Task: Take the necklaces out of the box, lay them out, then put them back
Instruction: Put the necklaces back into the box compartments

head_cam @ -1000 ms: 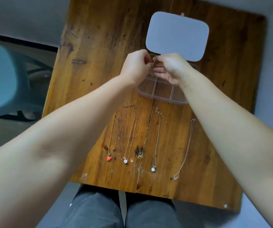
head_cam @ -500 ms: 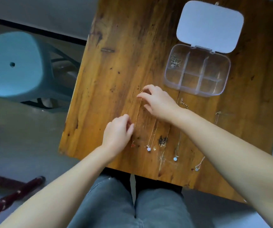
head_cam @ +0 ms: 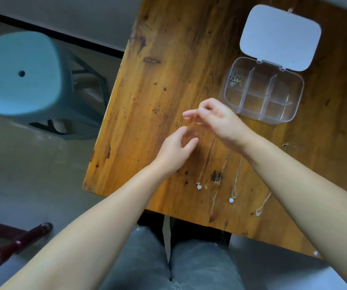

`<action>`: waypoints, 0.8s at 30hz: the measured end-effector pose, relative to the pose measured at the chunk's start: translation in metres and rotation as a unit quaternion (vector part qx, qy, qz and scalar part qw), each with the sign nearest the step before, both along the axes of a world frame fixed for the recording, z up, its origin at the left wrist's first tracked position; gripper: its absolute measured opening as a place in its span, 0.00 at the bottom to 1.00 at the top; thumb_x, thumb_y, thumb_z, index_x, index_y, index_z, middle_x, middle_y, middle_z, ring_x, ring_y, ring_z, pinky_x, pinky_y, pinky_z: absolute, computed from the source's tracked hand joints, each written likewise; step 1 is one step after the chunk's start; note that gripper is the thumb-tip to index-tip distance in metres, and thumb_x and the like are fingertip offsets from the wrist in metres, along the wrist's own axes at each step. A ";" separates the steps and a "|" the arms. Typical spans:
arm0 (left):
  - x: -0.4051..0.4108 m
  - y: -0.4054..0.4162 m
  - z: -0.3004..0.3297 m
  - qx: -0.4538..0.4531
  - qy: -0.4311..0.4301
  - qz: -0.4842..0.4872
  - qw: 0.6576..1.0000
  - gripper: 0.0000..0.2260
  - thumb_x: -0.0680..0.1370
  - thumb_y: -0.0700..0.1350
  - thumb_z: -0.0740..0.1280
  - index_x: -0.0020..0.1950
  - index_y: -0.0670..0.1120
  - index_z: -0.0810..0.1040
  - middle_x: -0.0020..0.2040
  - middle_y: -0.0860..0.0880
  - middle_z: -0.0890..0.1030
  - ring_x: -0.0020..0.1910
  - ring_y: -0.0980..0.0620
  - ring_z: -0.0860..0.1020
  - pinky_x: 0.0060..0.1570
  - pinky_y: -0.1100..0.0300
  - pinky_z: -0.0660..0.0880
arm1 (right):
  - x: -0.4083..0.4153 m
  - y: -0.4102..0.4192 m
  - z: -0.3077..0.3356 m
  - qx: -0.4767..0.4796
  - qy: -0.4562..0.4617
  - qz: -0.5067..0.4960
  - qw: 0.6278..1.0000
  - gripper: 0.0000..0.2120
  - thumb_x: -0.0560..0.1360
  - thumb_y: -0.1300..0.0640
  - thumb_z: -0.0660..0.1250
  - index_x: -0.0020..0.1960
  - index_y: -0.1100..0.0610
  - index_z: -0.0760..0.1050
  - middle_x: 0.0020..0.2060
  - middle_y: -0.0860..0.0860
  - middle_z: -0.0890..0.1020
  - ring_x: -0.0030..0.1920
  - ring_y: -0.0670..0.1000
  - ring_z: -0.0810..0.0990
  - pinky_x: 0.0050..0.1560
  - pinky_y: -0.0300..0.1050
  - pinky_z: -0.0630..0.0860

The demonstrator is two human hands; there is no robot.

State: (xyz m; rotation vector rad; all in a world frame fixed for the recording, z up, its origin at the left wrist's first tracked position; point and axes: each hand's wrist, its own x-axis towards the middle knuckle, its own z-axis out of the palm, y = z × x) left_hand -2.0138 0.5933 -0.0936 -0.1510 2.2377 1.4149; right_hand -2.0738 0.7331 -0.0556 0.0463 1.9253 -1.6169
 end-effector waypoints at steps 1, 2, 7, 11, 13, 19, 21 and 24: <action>-0.006 0.002 0.007 0.033 -0.002 0.007 0.999 0.06 0.79 0.46 0.62 0.52 0.49 0.77 0.50 0.53 0.82 0.50 0.58 0.77 0.49 0.64 0.70 | -0.003 0.006 0.008 -0.097 -0.056 -0.079 0.991 0.07 0.82 0.59 0.52 0.47 0.58 0.66 0.51 0.54 0.83 0.54 0.52 0.82 0.54 0.45 0.76; -0.012 0.004 0.014 0.057 0.001 0.015 0.998 0.06 0.79 0.45 0.61 0.46 0.48 0.77 0.43 0.53 0.82 0.44 0.58 0.78 0.45 0.64 0.72 | -0.006 0.015 0.015 -0.169 -0.092 -0.152 0.969 0.08 0.82 0.60 0.51 0.46 0.57 0.65 0.47 0.55 0.85 0.52 0.54 0.83 0.53 0.47 0.78; -0.047 0.032 0.046 0.140 -0.021 0.055 0.988 0.11 0.80 0.42 0.59 0.39 0.45 0.76 0.35 0.49 0.78 0.34 0.53 0.76 0.41 0.58 0.77 | -0.026 0.072 0.032 -0.290 -0.120 -0.404 0.859 0.05 0.82 0.61 0.52 0.53 0.61 0.65 0.39 0.58 0.85 0.46 0.56 0.85 0.49 0.56 0.81; -0.087 0.088 0.057 0.138 -0.042 0.093 0.985 0.10 0.80 0.41 0.58 0.43 0.45 0.77 0.37 0.47 0.77 0.34 0.54 0.76 0.37 0.61 0.77 | -0.047 0.114 0.037 -0.173 -0.064 -0.418 0.890 0.13 0.82 0.60 0.51 0.65 0.59 0.64 0.54 0.61 0.81 0.52 0.55 0.84 0.63 0.55 0.73; -0.110 0.119 0.059 0.168 -0.088 0.134 0.973 0.08 0.80 0.41 0.59 0.48 0.42 0.77 0.38 0.46 0.76 0.35 0.53 0.76 0.37 0.63 0.76 | -0.061 0.128 0.038 -0.112 -0.061 -0.387 0.913 0.16 0.82 0.60 0.50 0.69 0.60 0.63 0.57 0.60 0.80 0.55 0.54 0.82 0.67 0.55 0.68; -0.159 0.167 0.051 0.238 -0.198 0.255 0.916 0.06 0.79 0.39 0.59 0.45 0.42 0.74 0.45 0.44 0.78 0.49 0.48 0.77 0.50 0.56 0.76 | -0.092 0.137 0.025 -0.068 -0.122 -0.313 0.940 0.19 0.82 0.63 0.51 0.72 0.64 0.57 0.63 0.65 0.74 0.64 0.61 0.75 0.66 0.57 0.69; -0.165 0.169 0.044 0.243 -0.214 0.254 0.911 0.09 0.79 0.40 0.59 0.57 0.41 0.74 0.55 0.41 0.77 0.56 0.45 0.75 0.54 0.54 0.74 | -0.096 0.135 0.016 -0.055 -0.133 -0.306 0.941 0.19 0.81 0.64 0.52 0.72 0.65 0.58 0.62 0.65 0.74 0.65 0.62 0.74 0.65 0.56 0.71; -0.163 0.165 0.043 0.233 -0.209 0.241 0.919 0.12 0.80 0.40 0.59 0.63 0.40 0.70 0.55 0.41 0.76 0.54 0.45 0.76 0.54 0.54 0.75 | -0.096 0.137 0.006 0.000 -0.123 -0.295 0.948 0.16 0.81 0.63 0.56 0.68 0.63 0.64 0.62 0.62 0.75 0.64 0.60 0.75 0.62 0.54 0.74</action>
